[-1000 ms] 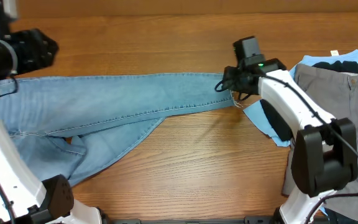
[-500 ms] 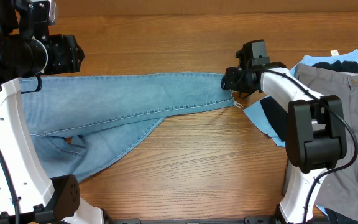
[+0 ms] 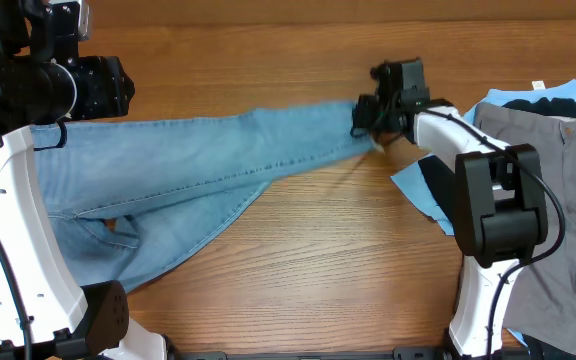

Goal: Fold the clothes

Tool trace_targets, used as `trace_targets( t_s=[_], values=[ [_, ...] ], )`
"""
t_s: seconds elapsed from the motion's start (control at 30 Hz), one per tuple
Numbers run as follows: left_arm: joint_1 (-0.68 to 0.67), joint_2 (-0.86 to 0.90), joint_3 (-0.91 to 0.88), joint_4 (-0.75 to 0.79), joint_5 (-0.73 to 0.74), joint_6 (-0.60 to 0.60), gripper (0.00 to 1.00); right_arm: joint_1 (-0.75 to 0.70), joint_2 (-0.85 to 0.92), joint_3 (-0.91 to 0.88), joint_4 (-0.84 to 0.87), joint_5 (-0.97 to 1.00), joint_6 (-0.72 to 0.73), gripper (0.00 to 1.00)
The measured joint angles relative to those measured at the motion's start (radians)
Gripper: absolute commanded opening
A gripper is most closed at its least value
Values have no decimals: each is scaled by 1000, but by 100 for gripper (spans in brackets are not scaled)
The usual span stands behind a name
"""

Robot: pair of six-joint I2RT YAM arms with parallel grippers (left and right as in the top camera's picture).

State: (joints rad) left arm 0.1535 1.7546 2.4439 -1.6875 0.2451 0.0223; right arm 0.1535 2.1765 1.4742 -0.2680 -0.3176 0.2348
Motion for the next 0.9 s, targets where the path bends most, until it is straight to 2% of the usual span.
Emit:
trace_targets(
  t_s=[0.07,0.1,0.17,0.27,0.47,0.57,0.63,0.77,0.9],
  values=[
    [0,0,0,0,0,-1,65,-8,9,92,50,-25,4,4],
    [0,0,0,0,0,-2,65,-14,9,149,71,-36,9,9],
    [0,0,0,0,0,-5,65,-24,9,250,91,-46,24,100],
    [-3,0,0,0,0,-5,65,-51,-8,352,47,-45,35,100],
    [-3,0,0,0,0,-8,66,-79,-29,364,-333,-43,42,100],
    [-3,0,0,0,0,-11,66,-53,-23,343,-519,-41,28,92],
    [-3,0,0,0,0,-13,66,-22,-23,323,-582,-42,13,84],
    [-3,0,0,0,0,-15,69,77,-23,250,-613,-41,-9,69],
    [-3,0,0,0,0,-16,71,189,-23,150,-530,-34,-11,62]
  ],
)
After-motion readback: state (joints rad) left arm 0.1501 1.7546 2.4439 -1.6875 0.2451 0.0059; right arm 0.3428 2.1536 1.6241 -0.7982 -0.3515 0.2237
